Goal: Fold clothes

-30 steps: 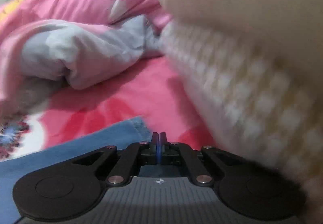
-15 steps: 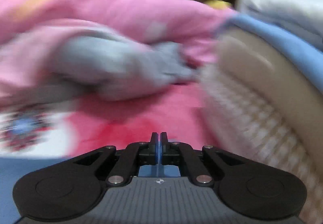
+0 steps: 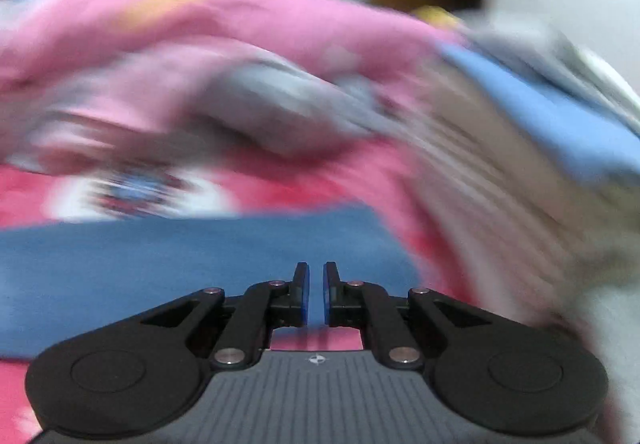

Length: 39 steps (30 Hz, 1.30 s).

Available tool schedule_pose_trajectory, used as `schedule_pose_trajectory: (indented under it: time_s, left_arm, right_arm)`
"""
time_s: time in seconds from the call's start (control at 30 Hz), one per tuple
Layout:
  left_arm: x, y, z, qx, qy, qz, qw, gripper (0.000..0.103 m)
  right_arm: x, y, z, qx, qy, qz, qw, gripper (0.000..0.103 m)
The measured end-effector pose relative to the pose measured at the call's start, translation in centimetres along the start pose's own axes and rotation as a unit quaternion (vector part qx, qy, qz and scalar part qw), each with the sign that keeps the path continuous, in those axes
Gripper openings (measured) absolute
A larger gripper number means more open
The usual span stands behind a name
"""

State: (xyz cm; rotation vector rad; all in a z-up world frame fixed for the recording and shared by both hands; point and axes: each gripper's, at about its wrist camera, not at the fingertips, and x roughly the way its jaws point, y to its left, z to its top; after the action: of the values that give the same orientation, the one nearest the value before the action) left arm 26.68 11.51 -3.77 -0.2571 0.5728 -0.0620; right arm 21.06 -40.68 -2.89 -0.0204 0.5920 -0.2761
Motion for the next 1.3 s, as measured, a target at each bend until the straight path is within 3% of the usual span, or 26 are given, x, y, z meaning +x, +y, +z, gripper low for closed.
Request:
schedule_pose_trajectory:
  time_s: [0.1,0.17,0.27,0.37,0.43,0.53,0.6,0.67,0.73,0.77,0.9,0.97,1.03,1.07,1.13,1.23,1.3]
  left_arm:
    - [-1.5,1.9,0.2,0.004,-0.023,0.034,0.9991,0.048]
    - [-1.3,3.6,0.0,0.008,-0.015,0.067,0.9976,0.048]
    - [-0.6,6.2,-0.5,0.001,0.005,0.094,0.9956,0.047]
    - [-0.8,7.7,-0.8,0.001,0.009,0.077,0.9970,0.047]
    - [-1.2,8.0,-0.9,0.011,0.007,0.072,0.9973,0.047]
    - [-1.7,8.7,-0.9,0.016,0.004,0.080,0.9967,0.047]
    - [-2.0,9.3,-0.9,0.006,0.003,0.076,0.9971,0.047]
    - [-2.2,9.8,-0.8,-0.002,0.001,0.078,0.9970,0.047]
    - [-2.2,10.0,-0.8,-0.005,0.001,0.081,0.9967,0.047]
    - [-2.1,10.0,-0.8,-0.004,0.001,0.082,0.9966,0.047]
    - [-1.7,9.6,-1.0,0.013,0.002,0.093,0.9955,0.047]
    - [-1.6,9.6,-1.0,0.019,0.001,0.098,0.9950,0.048]
    - [-1.6,9.7,-1.0,0.020,0.002,0.098,0.9950,0.048]
    - [-1.6,9.8,-1.0,0.020,0.002,0.096,0.9952,0.048]
    - [-1.7,9.9,-1.0,0.016,0.004,0.093,0.9955,0.048]
    - [-2.0,10.2,-1.0,0.014,0.004,0.091,0.9957,0.048]
    - [-2.0,10.4,-1.0,0.012,0.004,0.102,0.9947,0.048]
  right_arm:
    - [-0.2,7.6,2.0,-0.037,-0.016,0.125,0.991,0.006]
    - [0.1,13.3,1.9,-0.061,-0.008,0.218,0.974,0.006]
    - [1.7,19.8,0.8,-0.107,0.010,0.289,0.951,0.006]
    - [2.2,20.9,-2.1,-0.156,0.043,0.278,0.947,0.005]
    - [2.3,17.2,-3.4,-0.123,0.043,0.247,0.960,0.004]
    - [2.0,11.1,-3.9,-0.058,0.057,0.152,0.985,0.004]
    - [1.2,8.5,-3.6,-0.044,0.067,0.071,0.994,0.007]
    - [-0.5,8.8,-2.8,-0.054,0.049,0.055,0.996,0.007]
    - [-2.2,12.1,-1.7,-0.069,0.014,0.127,0.989,0.007]
    - [-2.9,15.0,-1.4,-0.088,0.003,0.178,0.980,0.007]
    - [-4.3,26.5,-1.6,-0.140,0.000,0.353,0.925,0.007]
    - [-3.7,31.1,-2.1,-0.173,0.005,0.387,0.906,0.007]
    - [-3.2,32.9,-4.0,-0.229,0.022,0.395,0.889,0.007]
    - [-3.1,32.5,-5.6,-0.249,0.034,0.388,0.887,0.007]
    - [-3.2,28.9,-7.3,-0.221,0.032,0.392,0.892,0.006]
    - [-2.9,23.3,-7.0,-0.162,0.068,0.341,0.924,0.006]
    - [-4.2,22.2,-6.3,-0.188,0.065,0.286,0.937,0.007]
